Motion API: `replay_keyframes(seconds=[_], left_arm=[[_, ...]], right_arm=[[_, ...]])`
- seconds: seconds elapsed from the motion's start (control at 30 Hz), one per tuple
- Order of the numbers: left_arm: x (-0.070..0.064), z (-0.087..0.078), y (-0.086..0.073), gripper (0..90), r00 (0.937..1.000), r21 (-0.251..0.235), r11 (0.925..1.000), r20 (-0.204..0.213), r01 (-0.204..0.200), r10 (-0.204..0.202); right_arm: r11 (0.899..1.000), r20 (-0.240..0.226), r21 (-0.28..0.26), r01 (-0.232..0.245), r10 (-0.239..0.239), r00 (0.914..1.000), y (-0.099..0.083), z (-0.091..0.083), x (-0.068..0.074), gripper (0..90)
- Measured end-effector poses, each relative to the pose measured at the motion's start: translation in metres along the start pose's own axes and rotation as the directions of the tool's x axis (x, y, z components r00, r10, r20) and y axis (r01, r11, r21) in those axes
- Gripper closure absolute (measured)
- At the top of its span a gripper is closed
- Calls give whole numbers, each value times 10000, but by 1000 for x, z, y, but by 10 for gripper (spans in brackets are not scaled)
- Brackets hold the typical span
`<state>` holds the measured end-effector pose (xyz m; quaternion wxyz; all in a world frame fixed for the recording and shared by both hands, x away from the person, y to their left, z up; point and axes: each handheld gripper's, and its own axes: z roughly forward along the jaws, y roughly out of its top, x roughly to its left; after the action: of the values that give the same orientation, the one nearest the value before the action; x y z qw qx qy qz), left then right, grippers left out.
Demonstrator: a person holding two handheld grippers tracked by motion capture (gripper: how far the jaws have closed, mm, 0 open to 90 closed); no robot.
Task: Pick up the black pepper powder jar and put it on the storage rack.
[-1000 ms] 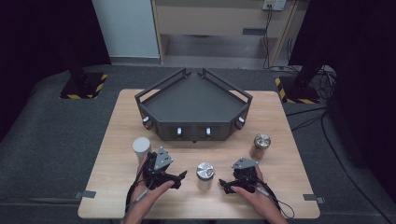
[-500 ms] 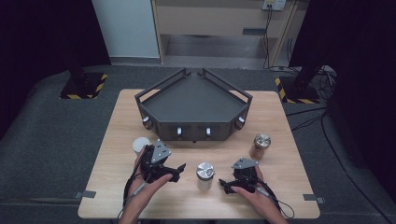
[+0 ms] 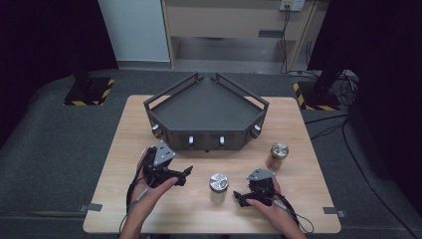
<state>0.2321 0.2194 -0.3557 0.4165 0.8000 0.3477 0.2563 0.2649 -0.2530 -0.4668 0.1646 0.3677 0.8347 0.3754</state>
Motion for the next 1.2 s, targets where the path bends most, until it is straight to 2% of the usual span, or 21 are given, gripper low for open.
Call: replay_keyframes(seconds=[0.6,0.73,1.2], left_arm=[[17,-16,-3,17,9989,-215,9996,-426,205,-214],[24,-21,-7,16,9984,-345,9990,-474,299,-315],[34,-27,-18,14,9951,-568,9971,-817,516,-561]], right_arm=[[10000,25,1,-12,12,10000,0,0,1,5],[10000,26,0,-14,14,10000,0,0,1,5],[10000,26,0,-13,13,10000,0,0,1,5]])
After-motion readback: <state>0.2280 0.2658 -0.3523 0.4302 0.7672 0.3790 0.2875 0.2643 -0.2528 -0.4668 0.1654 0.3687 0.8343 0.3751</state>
